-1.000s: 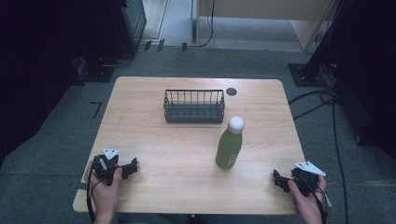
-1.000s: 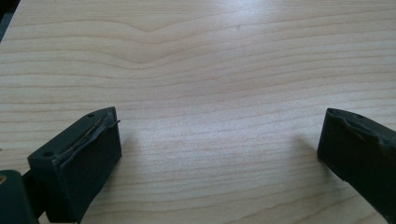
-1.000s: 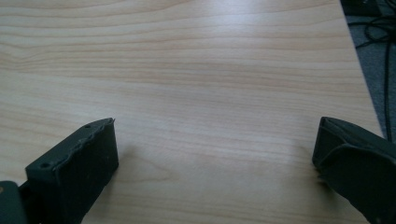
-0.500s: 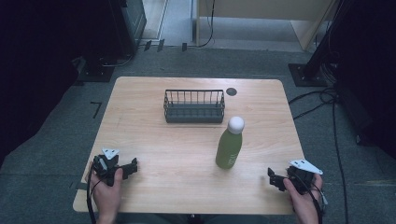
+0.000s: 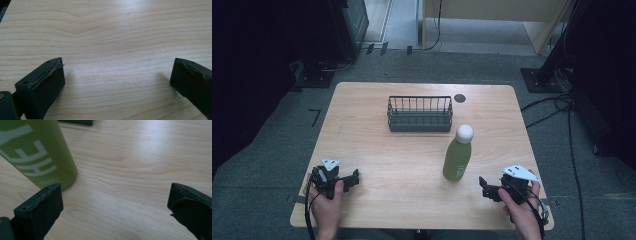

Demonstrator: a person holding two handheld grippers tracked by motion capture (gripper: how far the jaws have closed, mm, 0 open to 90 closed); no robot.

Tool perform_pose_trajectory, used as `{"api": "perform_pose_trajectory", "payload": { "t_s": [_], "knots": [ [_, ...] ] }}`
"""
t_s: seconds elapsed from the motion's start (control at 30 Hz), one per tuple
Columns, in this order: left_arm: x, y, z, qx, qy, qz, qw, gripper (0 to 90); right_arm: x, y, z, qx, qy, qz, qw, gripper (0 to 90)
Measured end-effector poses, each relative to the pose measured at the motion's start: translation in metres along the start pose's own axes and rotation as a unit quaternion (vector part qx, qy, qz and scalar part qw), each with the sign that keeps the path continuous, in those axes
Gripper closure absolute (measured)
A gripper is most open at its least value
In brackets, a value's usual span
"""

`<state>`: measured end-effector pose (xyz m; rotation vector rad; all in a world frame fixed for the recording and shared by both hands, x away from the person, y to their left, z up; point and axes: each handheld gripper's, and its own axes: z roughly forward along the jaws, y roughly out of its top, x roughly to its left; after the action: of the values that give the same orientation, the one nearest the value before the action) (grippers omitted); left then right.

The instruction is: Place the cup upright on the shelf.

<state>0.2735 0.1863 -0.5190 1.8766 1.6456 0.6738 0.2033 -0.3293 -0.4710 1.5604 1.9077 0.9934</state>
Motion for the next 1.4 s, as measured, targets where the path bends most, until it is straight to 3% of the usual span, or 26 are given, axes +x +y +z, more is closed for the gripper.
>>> {"api": "perform_pose_trajectory", "payload": {
  "t_s": [0.4,0.83,1.13,1.4],
  "knots": [
    [0.0,0.0,0.0,0.0,0.0,0.0,1.0,0.0,0.036,0.015,0.009,-0.011,0.045,-0.025,0.9986,0.0],
    [0.0,0.0,0.0,0.0,0.0,0.0,1.0,0.0,0.065,0.028,0.019,-0.024,0.084,-0.037,0.9955,0.0],
    [0.0,0.0,0.0,0.0,0.0,0.0,1.0,0.0,0.077,0.04,0.02,-0.04,0.076,-0.03,0.9958,0.3],
    [0.0,0.0,0.0,0.0,0.0,0.0,1.0,0.0,0.08,0.048,0.021,-0.066,0.056,-0.004,0.9962,13.3]
  ]
}}
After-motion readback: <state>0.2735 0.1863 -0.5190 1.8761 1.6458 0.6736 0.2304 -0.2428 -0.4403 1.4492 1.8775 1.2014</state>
